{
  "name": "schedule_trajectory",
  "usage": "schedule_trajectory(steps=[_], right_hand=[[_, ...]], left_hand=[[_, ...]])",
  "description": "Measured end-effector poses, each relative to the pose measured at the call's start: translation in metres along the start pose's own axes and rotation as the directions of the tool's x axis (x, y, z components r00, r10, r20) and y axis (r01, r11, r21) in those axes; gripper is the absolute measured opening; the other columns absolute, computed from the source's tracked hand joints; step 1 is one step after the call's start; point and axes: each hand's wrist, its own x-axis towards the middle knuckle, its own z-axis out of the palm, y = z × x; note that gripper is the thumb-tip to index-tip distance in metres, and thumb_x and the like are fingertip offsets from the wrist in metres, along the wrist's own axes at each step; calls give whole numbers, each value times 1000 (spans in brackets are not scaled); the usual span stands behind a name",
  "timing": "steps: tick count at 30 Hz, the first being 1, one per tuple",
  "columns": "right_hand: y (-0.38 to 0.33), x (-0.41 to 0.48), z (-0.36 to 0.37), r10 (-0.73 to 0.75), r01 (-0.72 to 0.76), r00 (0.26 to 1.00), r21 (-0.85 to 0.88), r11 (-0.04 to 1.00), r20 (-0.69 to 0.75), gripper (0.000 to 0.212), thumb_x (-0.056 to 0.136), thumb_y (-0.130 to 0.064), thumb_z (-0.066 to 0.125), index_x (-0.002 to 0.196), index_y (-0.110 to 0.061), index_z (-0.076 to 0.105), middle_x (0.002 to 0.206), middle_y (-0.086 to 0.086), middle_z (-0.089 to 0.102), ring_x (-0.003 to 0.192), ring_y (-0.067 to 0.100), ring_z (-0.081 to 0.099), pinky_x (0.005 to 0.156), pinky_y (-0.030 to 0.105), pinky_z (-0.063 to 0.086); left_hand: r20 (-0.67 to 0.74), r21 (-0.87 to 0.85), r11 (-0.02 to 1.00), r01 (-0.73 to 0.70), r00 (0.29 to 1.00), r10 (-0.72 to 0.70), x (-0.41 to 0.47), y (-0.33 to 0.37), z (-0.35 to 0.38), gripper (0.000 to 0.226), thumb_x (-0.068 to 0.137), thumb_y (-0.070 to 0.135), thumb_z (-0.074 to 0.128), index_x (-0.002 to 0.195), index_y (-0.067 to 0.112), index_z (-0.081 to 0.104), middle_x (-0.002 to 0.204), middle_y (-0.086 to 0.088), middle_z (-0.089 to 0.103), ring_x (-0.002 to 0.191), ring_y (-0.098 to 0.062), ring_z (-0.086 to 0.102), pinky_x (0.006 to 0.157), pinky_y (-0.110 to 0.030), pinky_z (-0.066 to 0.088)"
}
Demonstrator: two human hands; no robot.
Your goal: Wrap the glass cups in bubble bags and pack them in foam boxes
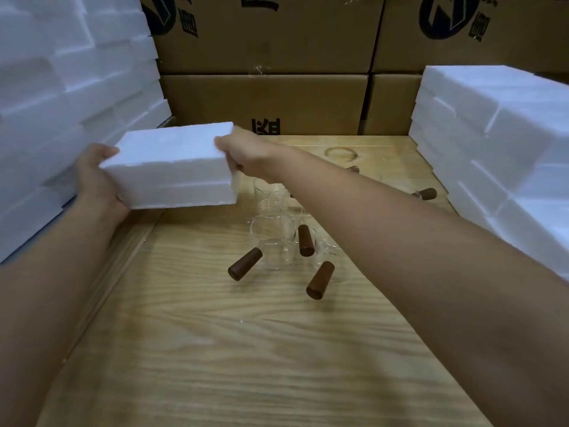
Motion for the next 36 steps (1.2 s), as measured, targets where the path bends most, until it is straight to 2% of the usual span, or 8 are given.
schedule_trajectory(steps=[4,10,13,16,22,28,32,36], right_hand=[[9,0,8,41,-43,999,-245,969,-11,28,94,-2,33,69,-15,29,68,3,27,58,14,22,50,23,18],[6,-5,13,30,-53,998,-520,852,-53,19,94,-5,31,79,-9,42,74,0,40,59,10,32,48,20,25],[4,-2,16,-3,-47,997,-621,783,-78,19,94,-6,30,81,-8,44,77,-1,44,64,11,38,49,20,27],[7,4,17,-13,-60,995,-676,734,-102,22,93,-5,31,74,-8,41,81,1,44,70,15,41,52,22,26],[10,-8,4,-110,-48,963,-558,828,-246,36,98,-8,33,63,-16,27,72,1,32,67,16,32,52,25,21],[16,-83,-43,-300,226,726,-197,954,-618,33,98,-15,39,122,-15,61,127,2,57,117,11,49,96,22,37],[44,-140,-57,-247,293,586,-83,953,-772,28,97,-18,43,112,-23,66,112,-8,62,97,-4,56,80,6,43],[72,-175,-67,-188,324,467,-30,946,-864,26,91,-21,45,98,-29,68,101,-12,65,97,1,60,84,18,46]], left_hand=[[-69,99,994,47,997,-40,-1,-11,-10,53,48,27,58,100,17,62,101,-1,70,89,-21,66,78,-32,53],[-63,350,936,32,998,-11,9,-25,-18,29,90,34,52,113,19,61,125,-3,61,111,-21,58,93,-34,47],[144,669,699,-253,967,212,8,-26,-26,56,90,47,61,140,44,37,140,15,37,123,-12,40,89,-25,38],[351,753,491,-437,899,263,-4,-26,-32,85,64,50,84,131,61,31,147,12,34,127,-9,35,94,-28,37],[310,795,413,-445,882,355,4,-42,-29,75,60,36,88,125,43,51,136,16,41,123,-10,37,102,-34,38],[295,866,324,-382,912,286,38,-43,6,79,70,30,84,138,37,46,146,-5,32,133,-29,37,112,-46,32],[279,898,275,-343,928,246,51,-46,30,80,75,25,81,143,34,40,146,-10,32,134,-33,35,111,-48,30],[236,926,242,-288,946,221,53,-45,42,92,76,27,81,150,32,28,152,-13,24,138,-35,29,114,-51,27]])
